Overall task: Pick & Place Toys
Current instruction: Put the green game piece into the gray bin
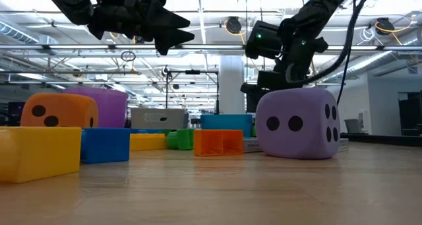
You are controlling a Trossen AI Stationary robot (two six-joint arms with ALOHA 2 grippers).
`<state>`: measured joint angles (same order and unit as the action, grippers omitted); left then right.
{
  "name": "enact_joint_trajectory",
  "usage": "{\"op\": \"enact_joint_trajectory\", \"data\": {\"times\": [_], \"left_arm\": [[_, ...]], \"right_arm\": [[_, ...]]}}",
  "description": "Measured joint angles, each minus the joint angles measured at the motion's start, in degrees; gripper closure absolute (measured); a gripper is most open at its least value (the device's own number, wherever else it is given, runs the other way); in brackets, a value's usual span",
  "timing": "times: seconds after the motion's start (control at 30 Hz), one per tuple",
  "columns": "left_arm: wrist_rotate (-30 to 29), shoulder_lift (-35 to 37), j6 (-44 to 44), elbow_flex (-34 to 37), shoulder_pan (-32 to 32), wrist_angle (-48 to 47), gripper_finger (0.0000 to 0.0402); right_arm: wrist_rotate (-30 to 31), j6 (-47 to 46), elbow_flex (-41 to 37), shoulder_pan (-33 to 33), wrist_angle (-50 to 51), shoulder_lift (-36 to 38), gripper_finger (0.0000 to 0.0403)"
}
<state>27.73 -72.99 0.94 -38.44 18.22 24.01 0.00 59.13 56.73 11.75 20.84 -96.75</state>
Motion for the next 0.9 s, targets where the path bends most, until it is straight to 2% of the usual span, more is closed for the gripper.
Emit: {"op": "enact_joint_trajectory", "data": {"times": [0.2, 0.3, 0.53, 0.63, 0.73, 0.9], "left_arm": [[-2.6, 0.0, 0.0, 0.0, 0.0, 0.0, 0.0170], [-2.8, 0.0, 0.0, 0.0, 0.0, 0.0, 0.0169], [-2.8, 0.0, -0.9, 0.0, 0.0, 0.1, 0.0169], [-3.8, 0.0, -0.9, 0.0, 0.0, 0.2, 0.0169], [-4.2, 0.0, 0.9, -0.1, 0.0, 0.1, 0.0169], [-7.4, 0.0, 4.9, -1.7, -1.6, 0.4, 0.0170]], "right_arm": [[0.0, -1.6, 0.0, -0.1, 0.2, 0.1, 0.0268], [1.8, -2.2, 0.0, -0.8, 0.7, 1.1, 0.0270], [15.1, -3.5, 0.0, -4.3, -1.8, 9.4, 0.0259], [16.2, -6.1, 0.0, -5.3, -4.6, 14.3, 0.0256], [13.7, -10.6, 0.0, -5.4, -7.8, 18.6, 0.0263], [3.5, -25.6, 0.0, -1.7, -14.6, 23.7, 0.0264]]}}
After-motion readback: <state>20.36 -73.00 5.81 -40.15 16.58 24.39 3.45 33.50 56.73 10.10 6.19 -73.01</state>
